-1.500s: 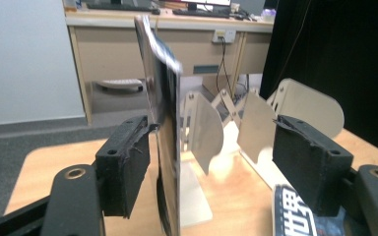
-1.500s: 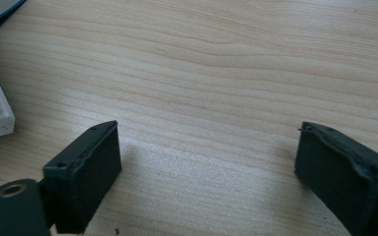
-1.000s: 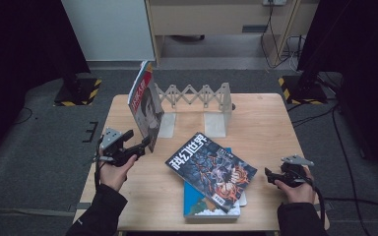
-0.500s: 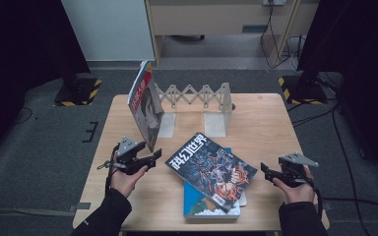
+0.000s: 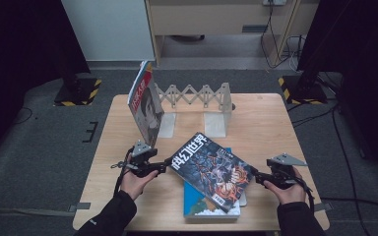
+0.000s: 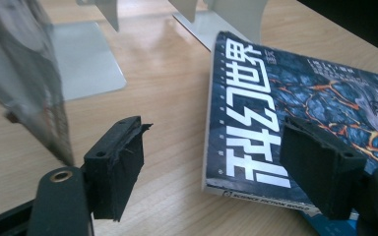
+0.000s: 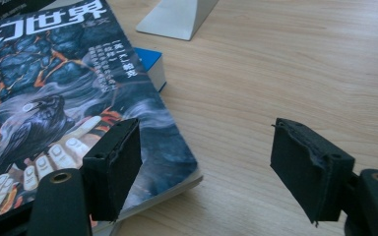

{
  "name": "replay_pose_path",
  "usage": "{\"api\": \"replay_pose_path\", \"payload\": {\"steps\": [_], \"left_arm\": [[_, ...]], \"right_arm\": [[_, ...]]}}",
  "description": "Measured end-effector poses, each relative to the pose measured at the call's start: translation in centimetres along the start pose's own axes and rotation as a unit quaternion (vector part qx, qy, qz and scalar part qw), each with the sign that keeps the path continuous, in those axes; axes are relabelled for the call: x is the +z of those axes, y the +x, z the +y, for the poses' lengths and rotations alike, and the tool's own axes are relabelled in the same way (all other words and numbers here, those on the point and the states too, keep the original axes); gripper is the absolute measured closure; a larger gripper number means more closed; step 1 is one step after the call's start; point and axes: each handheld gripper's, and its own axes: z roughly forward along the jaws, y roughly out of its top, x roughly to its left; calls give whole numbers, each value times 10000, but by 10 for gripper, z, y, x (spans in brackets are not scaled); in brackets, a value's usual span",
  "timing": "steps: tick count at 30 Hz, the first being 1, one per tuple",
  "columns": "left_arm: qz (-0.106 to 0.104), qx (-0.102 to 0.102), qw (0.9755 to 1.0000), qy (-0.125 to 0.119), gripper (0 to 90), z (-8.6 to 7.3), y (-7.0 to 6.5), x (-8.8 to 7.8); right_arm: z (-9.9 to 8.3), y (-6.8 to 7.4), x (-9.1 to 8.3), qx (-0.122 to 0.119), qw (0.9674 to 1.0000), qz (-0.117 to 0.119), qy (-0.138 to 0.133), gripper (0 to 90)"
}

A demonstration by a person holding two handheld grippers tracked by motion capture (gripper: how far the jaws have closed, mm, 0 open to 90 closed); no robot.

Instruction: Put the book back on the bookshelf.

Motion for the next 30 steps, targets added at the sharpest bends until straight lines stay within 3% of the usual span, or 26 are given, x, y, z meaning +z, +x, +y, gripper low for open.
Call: {"api": "replay_pose_path", "payload": {"steps": [5,14,18,22,30], "left_arm": [[-110,95,9998,134,241,-2,-6,11],[-333,125,9983,462,253,-10,-8,23],[-455,84,9977,492,260,-11,-7,24],[-573,57,9971,498,335,-13,-8,22],[-509,99,9976,454,349,-16,-11,18]], "right_arm": [[-1,7,6,-86,9999,92,87,273],[-4,12,12,-8,9994,257,214,269],[-4,14,14,-21,9992,303,268,266],[-5,14,16,43,9989,346,302,257],[-6,12,19,53,9988,357,334,236]]}}
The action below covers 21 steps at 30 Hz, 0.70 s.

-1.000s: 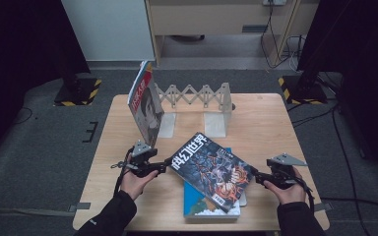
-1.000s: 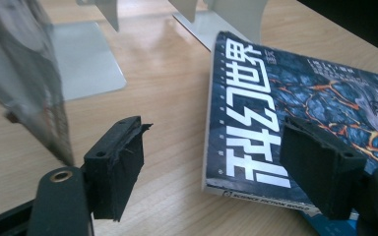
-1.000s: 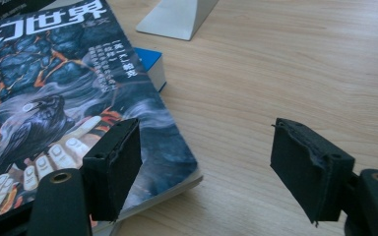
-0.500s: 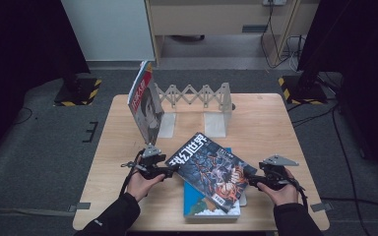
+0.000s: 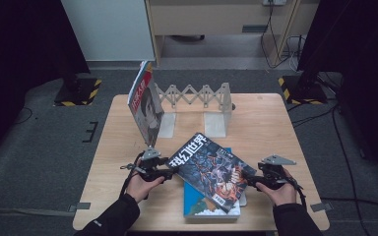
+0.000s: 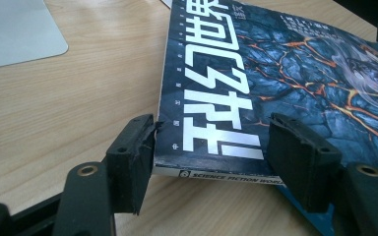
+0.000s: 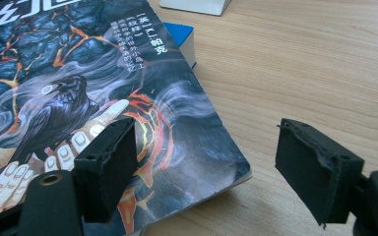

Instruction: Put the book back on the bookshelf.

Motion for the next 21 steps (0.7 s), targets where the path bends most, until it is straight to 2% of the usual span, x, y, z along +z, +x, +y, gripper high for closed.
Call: {"api": "replay_pose_path", "payload": {"steps": [4,10,13,16,18,21], "left_arm": [[-24,-93,9999,49,352,-5,-5,-6],[-112,-14,9997,213,363,-11,-12,-20],[-128,-24,9996,261,364,-10,-11,-19],[-54,-19,9997,227,305,-9,-10,-16],[-50,-113,9997,207,293,-8,-7,-13],[-179,-322,9991,197,270,-7,-2,-7]], "right_arm": [[0,-1,1,3,10000,-29,-29,237],[1,-3,2,27,10000,-74,-44,234],[1,-3,2,28,10000,-66,-59,235],[2,-2,1,-20,9999,-114,-122,239],[3,1,-2,-90,9998,-130,-158,237],[2,7,-3,-135,9998,-28,-159,231]]}}
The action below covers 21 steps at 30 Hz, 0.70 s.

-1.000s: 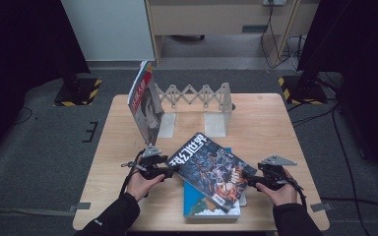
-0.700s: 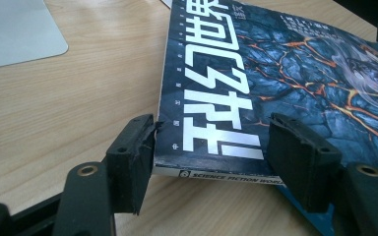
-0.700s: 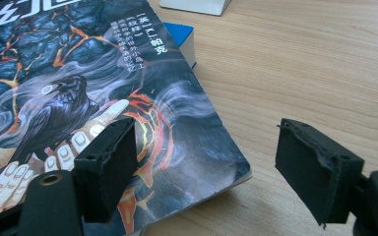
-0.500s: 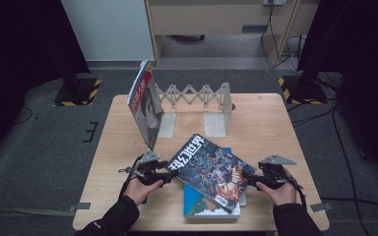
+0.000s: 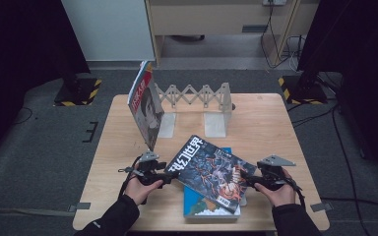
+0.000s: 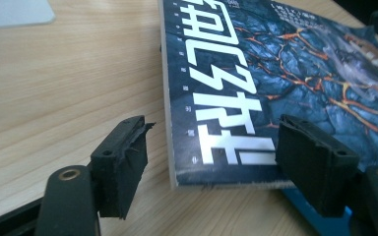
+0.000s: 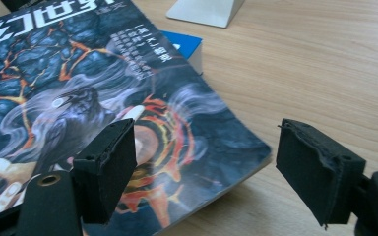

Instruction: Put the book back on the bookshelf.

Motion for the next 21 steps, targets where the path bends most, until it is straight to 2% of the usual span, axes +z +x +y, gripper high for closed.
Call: {"api": "replay_pose_path", "payload": {"steps": [3,6,8,10,12,17,21], "left_arm": [[-133,-173,9998,-7,257,0,2,6],[-199,-214,9996,-14,261,0,1,7],[-214,-193,9996,-30,308,-1,0,7],[-154,-113,9998,-60,312,-1,-3,6],[-113,-84,9999,-50,312,-1,-4,5],[-65,-26,10000,11,319,-3,-9,0],[-54,41,10000,59,327,-6,-11,-6]], "right_arm": [[-1,4,2,30,10000,39,77,217],[-2,3,3,69,9999,39,87,203],[-2,2,3,109,9999,-2,85,183],[-4,-1,2,244,9996,-87,99,168],[-5,-2,1,277,9995,-84,100,169],[-9,-6,2,625,9980,-23,96,175],[-10,-7,3,695,9975,64,58,208]]}}
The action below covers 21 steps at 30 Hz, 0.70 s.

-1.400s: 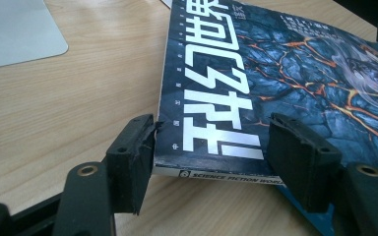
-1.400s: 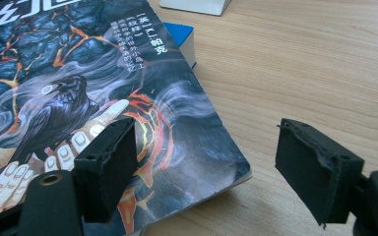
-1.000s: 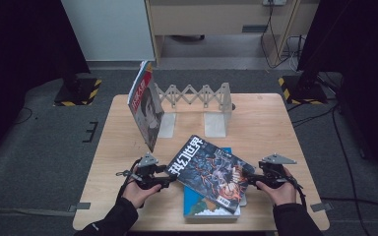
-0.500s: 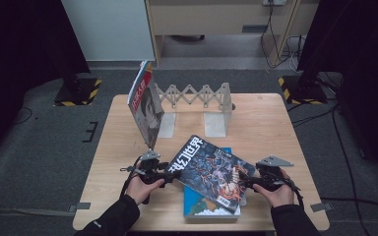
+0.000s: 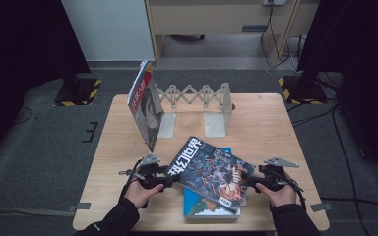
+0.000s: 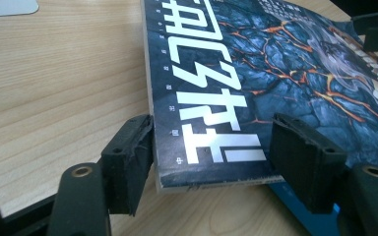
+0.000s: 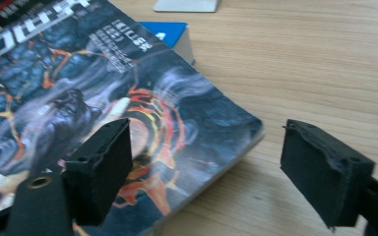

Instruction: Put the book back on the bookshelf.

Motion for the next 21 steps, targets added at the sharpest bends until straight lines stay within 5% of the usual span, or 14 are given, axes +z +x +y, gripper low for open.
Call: {"api": "replay_pose_path", "payload": {"steps": [2,10,21], "left_arm": [[18,46,10000,31,349,-1,0,-4],[-37,16,10000,58,312,-1,1,-3],[-53,88,9999,34,313,3,2,3]], "right_arm": [[1,3,3,119,9997,206,-5,222],[4,7,9,57,9994,354,24,220],[9,8,14,56,9995,319,51,199]]}}
